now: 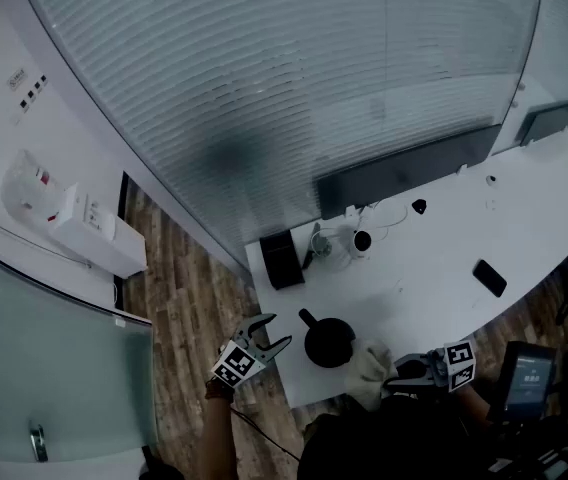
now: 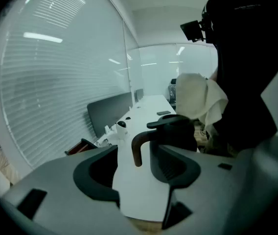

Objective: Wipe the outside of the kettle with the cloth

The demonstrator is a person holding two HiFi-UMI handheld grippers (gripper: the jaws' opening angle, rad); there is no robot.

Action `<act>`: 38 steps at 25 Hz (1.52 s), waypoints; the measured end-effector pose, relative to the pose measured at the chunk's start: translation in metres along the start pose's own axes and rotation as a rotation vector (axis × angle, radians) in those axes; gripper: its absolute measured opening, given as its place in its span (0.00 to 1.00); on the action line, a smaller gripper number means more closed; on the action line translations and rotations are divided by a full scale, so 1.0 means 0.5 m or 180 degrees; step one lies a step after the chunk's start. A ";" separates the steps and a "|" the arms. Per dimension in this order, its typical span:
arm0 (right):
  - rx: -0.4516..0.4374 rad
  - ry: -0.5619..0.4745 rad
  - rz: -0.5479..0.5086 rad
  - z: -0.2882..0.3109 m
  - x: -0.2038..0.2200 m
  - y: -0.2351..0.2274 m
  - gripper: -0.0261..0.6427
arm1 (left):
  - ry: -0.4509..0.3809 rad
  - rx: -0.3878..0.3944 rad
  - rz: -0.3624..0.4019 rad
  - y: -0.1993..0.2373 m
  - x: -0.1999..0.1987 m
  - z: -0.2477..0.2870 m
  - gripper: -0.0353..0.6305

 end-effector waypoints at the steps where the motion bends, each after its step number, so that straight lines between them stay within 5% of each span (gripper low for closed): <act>1: -0.0032 0.0064 -0.0043 -0.002 -0.012 -0.014 0.12 | 0.0127 0.0114 0.0126 0.019 0.010 0.029 0.42; 6: -0.0091 0.0133 -0.0086 -0.005 -0.054 -0.076 0.12 | 0.0763 0.0823 0.0951 0.069 0.047 0.131 0.45; 12: 0.0018 0.0194 -0.0003 0.000 -0.056 -0.109 0.12 | 0.0870 0.1418 0.1769 0.057 0.013 0.188 0.45; 15: 0.0154 0.0142 0.0030 0.000 -0.057 -0.123 0.12 | 0.0937 0.1638 0.1967 0.041 0.020 0.192 0.26; 22: 0.0827 -0.0270 -0.0035 -0.001 -0.085 -0.153 0.12 | 0.0830 0.1478 0.1397 0.041 0.051 0.138 0.25; 27: 0.1499 -0.0321 -0.0582 0.036 -0.100 -0.128 0.12 | 0.0665 0.0755 0.0525 0.022 0.084 0.083 0.24; 31: 0.1936 0.0220 -0.1212 0.135 -0.086 -0.096 0.12 | 0.0854 0.0241 0.0054 -0.022 0.108 0.036 0.24; 38: 0.1961 0.1215 -0.1810 0.298 0.022 -0.109 0.12 | 0.1307 -0.0435 -0.1056 -0.149 0.130 -0.008 0.24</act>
Point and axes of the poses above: the fingertips, and each gripper's own axes: z forward along the fingers, y to its left, x out of its underside, the point moved 3 cm from there along -z, backward along the fingers
